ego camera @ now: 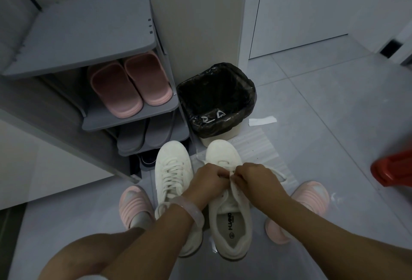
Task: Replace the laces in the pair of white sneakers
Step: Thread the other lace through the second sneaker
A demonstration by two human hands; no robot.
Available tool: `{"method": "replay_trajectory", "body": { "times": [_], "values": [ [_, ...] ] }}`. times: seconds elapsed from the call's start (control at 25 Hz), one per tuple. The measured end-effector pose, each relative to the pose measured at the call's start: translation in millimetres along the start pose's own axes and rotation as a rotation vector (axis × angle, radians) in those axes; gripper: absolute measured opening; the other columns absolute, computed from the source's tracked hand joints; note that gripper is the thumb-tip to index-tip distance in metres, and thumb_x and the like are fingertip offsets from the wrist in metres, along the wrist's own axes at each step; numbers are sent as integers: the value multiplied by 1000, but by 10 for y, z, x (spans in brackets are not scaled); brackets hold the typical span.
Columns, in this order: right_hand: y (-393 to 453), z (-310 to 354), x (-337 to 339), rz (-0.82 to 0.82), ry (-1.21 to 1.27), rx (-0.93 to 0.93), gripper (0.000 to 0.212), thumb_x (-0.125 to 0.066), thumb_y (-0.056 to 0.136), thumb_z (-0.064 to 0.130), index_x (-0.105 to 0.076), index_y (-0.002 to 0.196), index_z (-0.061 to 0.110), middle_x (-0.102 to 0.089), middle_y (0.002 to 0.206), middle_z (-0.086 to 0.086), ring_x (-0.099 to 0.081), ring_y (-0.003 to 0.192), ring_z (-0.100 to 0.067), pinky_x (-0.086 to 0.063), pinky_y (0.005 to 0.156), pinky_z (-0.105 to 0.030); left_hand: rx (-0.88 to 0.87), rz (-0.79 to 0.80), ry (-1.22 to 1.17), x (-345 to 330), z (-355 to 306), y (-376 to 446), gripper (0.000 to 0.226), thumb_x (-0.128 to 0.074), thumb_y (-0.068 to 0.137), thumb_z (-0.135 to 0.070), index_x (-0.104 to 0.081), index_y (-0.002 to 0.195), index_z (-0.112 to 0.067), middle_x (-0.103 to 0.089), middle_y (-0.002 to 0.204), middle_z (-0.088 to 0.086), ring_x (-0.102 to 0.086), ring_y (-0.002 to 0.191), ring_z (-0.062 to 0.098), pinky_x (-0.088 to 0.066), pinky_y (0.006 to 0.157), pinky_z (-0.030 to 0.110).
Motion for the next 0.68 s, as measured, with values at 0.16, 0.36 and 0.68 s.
{"method": "replay_trajectory", "body": {
  "times": [0.16,0.36,0.68],
  "values": [
    [-22,65,33,25,-4,89,55,-32,85,57,-55,125,28,-36,142,-1,-30,132,-22,-31,104,-36,-24,-6,177,-34,-9,6,21,-52,87,-10,-71,96,-11,-69,99,9,-62,90,20,-47,78,27],
    [11,-25,-19,123,-8,-23,40,-47,89,50,-53,127,37,-10,155,7,2,145,-20,-4,114,-52,-82,-316,-246,935,-412,-167,27,-45,94,-10,-55,72,-22,-53,83,2,-49,57,4,-38,50,16],
    [138,-298,147,-114,397,-103,24,-54,90,11,-64,111,15,-55,122,-9,-50,114,-19,-32,83,-15,78,3,244,868,-227,-272,21,-41,95,-29,-56,89,-15,-63,68,0,-57,58,15,-42,51,20]
  ]
}}
Point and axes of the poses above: each hand's wrist, its own y-axis towards the middle knuckle, its own x-axis out of the back of the hand, z = x × y, the point moved 9 cm from there along y, towards the middle knuckle
